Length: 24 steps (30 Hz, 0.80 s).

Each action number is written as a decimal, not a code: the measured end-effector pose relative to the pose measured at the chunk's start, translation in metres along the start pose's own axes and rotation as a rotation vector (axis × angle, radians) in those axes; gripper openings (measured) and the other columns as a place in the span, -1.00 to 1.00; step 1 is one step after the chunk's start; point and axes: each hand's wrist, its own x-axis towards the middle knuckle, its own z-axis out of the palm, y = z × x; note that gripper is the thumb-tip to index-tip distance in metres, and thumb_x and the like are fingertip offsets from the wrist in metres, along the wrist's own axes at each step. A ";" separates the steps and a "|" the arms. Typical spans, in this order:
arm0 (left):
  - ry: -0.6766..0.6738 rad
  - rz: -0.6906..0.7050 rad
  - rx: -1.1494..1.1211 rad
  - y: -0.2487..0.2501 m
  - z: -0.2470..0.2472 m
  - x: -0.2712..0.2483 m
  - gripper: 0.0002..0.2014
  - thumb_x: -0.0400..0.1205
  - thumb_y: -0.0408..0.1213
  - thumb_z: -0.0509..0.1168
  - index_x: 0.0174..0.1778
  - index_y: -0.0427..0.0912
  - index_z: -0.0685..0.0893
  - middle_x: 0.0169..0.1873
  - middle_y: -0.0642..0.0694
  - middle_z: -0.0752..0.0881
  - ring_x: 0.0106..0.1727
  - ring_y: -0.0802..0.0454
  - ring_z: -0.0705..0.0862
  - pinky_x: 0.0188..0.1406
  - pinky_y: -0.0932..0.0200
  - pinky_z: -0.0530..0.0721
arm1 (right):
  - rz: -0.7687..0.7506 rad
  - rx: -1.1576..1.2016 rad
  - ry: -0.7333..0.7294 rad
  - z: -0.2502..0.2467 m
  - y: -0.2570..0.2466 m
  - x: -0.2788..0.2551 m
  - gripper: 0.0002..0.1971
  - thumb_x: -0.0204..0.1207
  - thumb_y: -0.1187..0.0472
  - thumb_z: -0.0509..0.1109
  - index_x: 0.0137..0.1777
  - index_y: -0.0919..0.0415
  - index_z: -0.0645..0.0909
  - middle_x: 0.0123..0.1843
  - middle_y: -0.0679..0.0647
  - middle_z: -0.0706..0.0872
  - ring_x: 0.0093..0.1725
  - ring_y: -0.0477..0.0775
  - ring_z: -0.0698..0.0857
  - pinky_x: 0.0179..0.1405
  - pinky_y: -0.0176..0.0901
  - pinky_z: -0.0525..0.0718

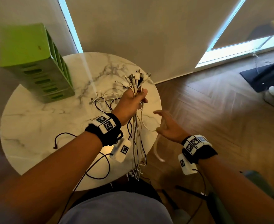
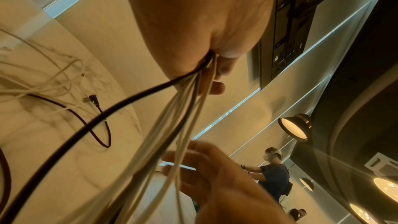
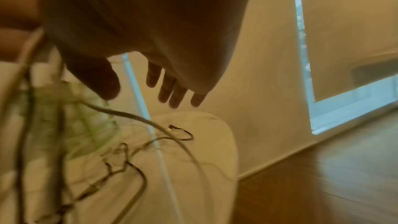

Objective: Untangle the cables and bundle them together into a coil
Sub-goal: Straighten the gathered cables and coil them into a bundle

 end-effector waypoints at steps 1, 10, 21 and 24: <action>-0.011 0.007 0.004 -0.001 0.001 -0.001 -0.73 0.78 -0.09 0.27 0.13 -0.26 0.67 -0.24 -0.08 0.73 -0.14 0.13 0.71 -0.23 0.19 0.56 | -0.035 0.079 -0.034 0.003 -0.013 0.003 -0.25 0.52 0.24 0.48 0.66 0.09 0.22 0.50 0.03 0.52 0.51 -0.09 0.46 0.53 -0.05 0.48; 0.025 0.041 0.048 0.000 -0.004 0.003 -0.76 0.78 -0.04 0.25 0.02 -0.15 0.66 -0.22 -0.05 0.61 -0.17 0.00 0.49 -0.31 0.17 0.48 | -0.118 0.116 0.133 0.008 -0.055 0.021 -0.82 0.80 0.05 0.18 0.22 0.15 0.44 -0.24 0.05 0.78 -0.24 -0.06 0.80 -0.13 -0.09 0.76; 0.028 0.031 -0.147 0.003 -0.026 0.003 -0.60 0.80 0.08 0.14 -0.07 -0.19 0.61 -0.44 0.05 0.23 -0.45 0.14 0.26 -0.46 0.25 0.27 | 0.328 -0.385 -0.205 -0.048 -0.013 0.022 -0.74 0.73 0.21 0.28 0.38 0.15 0.57 0.33 0.20 0.67 0.44 0.33 0.58 0.36 0.04 0.54; -0.004 0.034 -0.183 0.005 -0.026 0.002 -0.63 0.81 0.03 0.15 -0.14 -0.16 0.60 -0.41 0.00 0.31 -0.45 0.15 0.27 -0.47 0.26 0.25 | 0.059 -0.356 -0.074 -0.037 -0.025 0.026 -0.20 0.57 0.17 0.51 0.72 0.23 0.19 0.67 0.16 0.36 0.68 0.19 0.28 0.66 -0.02 0.28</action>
